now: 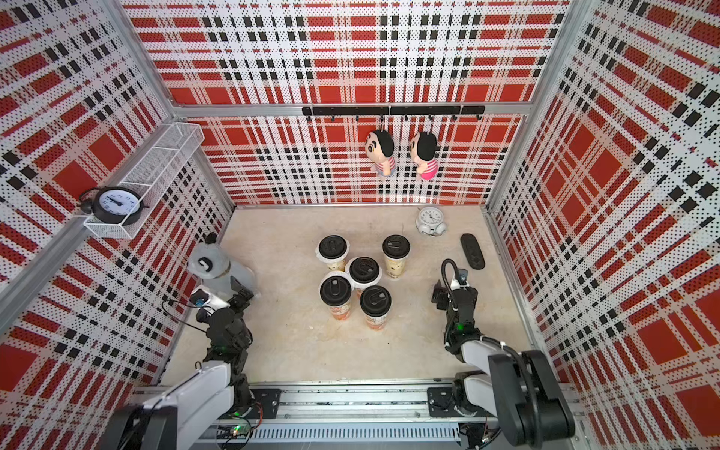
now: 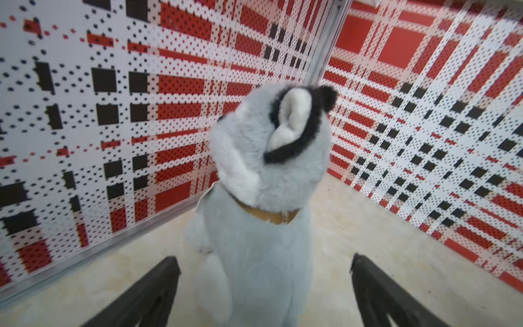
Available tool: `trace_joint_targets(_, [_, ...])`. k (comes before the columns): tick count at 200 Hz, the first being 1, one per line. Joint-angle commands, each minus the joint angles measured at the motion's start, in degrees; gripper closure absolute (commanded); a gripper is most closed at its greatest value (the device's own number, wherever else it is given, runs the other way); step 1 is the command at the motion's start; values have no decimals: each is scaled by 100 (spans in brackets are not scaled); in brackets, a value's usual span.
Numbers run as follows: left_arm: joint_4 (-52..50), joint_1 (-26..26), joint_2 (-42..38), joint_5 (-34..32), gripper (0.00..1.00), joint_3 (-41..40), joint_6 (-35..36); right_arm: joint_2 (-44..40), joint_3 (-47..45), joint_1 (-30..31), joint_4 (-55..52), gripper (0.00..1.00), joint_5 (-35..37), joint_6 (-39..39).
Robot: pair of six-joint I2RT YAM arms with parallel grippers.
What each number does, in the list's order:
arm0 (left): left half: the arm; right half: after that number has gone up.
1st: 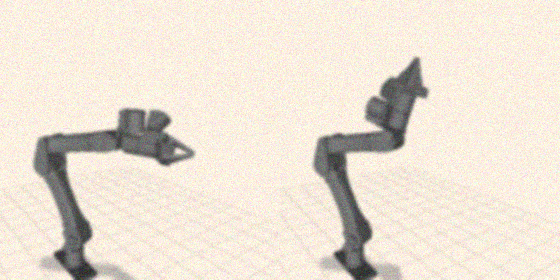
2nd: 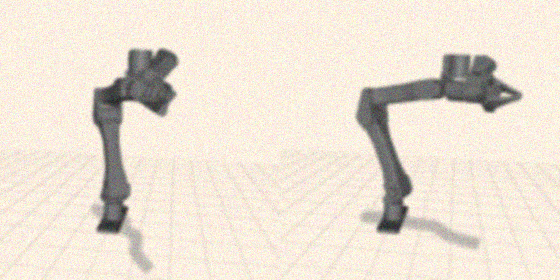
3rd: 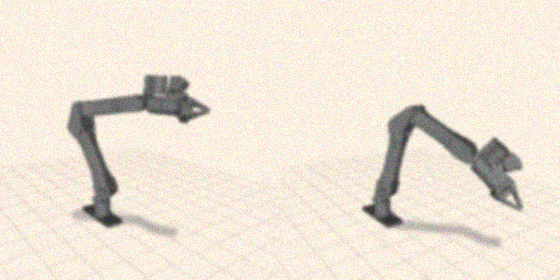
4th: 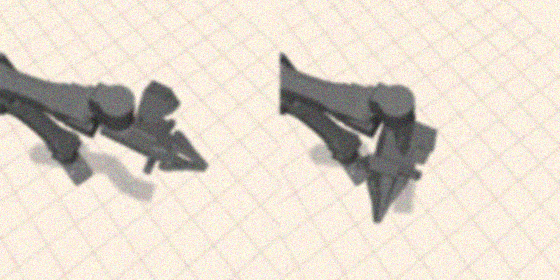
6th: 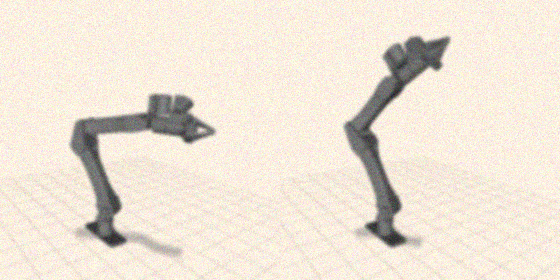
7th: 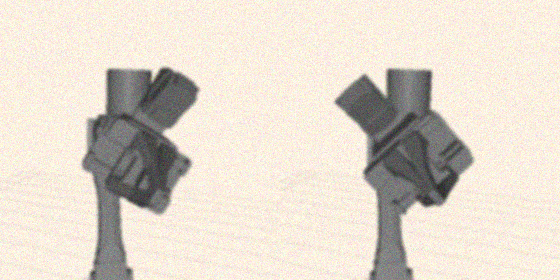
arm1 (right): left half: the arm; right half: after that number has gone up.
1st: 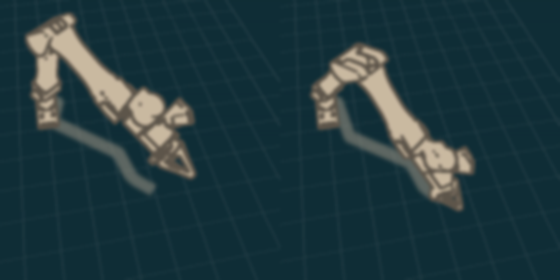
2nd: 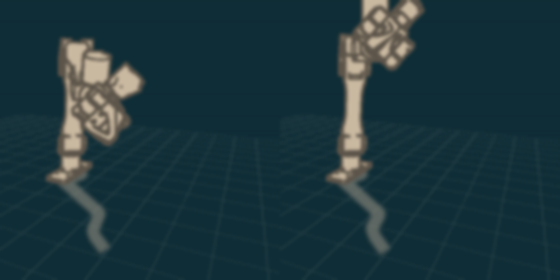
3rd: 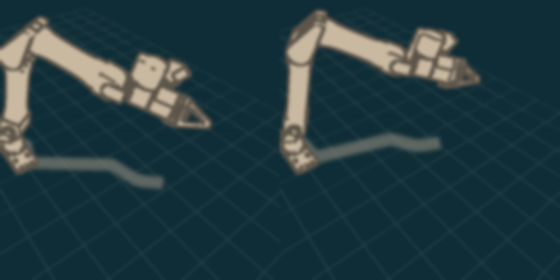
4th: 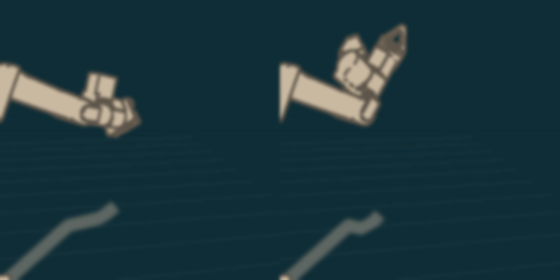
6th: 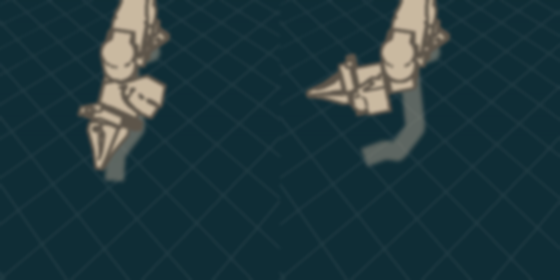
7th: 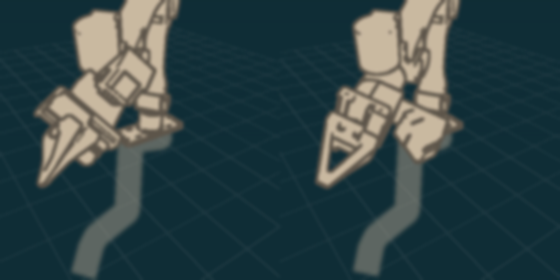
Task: Put the leak-proof paper on the milk tea cups
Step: Reset both arms
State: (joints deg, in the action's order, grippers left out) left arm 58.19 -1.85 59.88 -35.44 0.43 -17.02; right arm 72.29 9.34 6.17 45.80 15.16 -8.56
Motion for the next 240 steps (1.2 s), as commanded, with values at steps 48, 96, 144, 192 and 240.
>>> trace_joint_targets(48, [4108,-2,3324,1227,2,406,1303,1816,-102,-221,3744,3,-303,588])
trace_joint_targets(96, [2128,9,2959,1553,2,1140,1298,1809,648,-353,2307,0,-115,361])
trace_joint_targets(144, [2093,-117,2980,1353,2,1178,1410,1792,586,-354,2374,0,-63,333])
trace_joint_targets(192, [2082,-114,2978,1356,2,1190,1415,1755,614,-352,2254,0,-8,315])
trace_joint_targets(240, [2020,-114,3002,1383,2,1227,1398,1759,614,-352,2257,0,-5,311])
